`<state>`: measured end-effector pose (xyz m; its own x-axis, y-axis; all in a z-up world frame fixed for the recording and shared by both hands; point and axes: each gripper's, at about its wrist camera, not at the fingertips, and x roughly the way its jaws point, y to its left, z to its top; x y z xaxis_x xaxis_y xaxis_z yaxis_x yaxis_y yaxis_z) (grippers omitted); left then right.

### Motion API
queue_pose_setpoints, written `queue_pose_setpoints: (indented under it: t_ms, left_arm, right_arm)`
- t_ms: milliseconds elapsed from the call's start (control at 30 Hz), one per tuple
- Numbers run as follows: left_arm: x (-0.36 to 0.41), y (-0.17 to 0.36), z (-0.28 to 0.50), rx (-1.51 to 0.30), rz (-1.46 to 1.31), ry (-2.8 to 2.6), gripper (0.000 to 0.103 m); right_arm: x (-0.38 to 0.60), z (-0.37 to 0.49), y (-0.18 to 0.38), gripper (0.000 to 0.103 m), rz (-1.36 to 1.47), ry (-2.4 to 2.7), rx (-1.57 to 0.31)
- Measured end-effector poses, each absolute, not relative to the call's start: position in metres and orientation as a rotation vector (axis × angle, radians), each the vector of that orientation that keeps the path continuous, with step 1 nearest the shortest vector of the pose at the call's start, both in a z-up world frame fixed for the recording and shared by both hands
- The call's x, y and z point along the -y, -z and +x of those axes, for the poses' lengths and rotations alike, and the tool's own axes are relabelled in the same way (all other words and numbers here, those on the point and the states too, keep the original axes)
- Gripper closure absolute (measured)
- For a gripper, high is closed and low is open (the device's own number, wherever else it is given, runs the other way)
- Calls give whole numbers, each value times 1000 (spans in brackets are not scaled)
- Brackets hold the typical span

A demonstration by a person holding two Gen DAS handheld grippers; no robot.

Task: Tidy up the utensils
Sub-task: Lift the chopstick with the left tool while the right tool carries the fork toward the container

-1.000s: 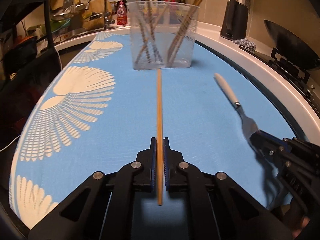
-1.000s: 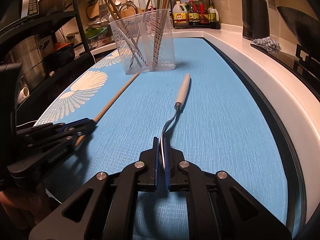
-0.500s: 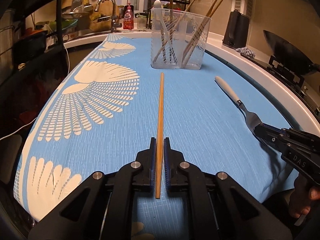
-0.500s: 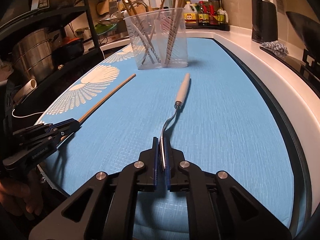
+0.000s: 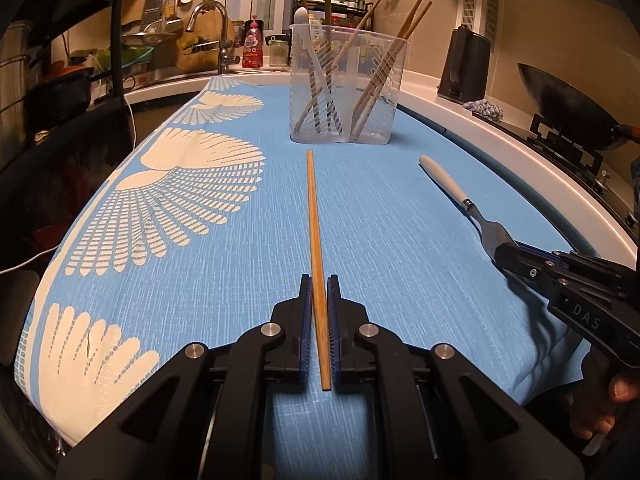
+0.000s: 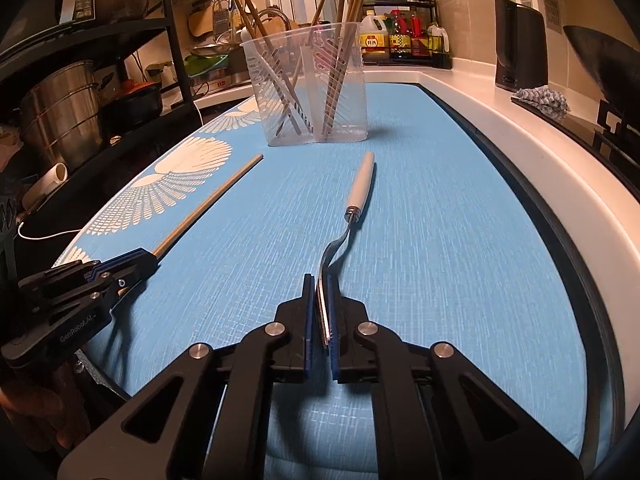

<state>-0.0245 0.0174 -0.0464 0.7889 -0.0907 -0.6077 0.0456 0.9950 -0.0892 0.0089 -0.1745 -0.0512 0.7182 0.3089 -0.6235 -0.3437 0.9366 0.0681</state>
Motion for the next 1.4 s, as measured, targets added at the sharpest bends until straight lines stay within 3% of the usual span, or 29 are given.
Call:
queue_pose_setpoints:
  t_ms: [100, 567, 1033, 1400]
  left_arm:
    - [-16, 47, -26, -654, -64, 65, 95]
    - [-12, 46, -27, -650, -48, 59, 95]
    - [-12, 46, -27, -648, -47, 53, 96]
    - [-9, 25, -37, -591, -37, 73, 97]
  right_arm:
    - [176, 10, 52, 92, -57, -355, -688]
    - [178, 11, 53, 92, -51, -348, -687]
    - [176, 11, 52, 98, -52, -360, -691]
    - [177, 2, 17, 101, -89, -381, -650]
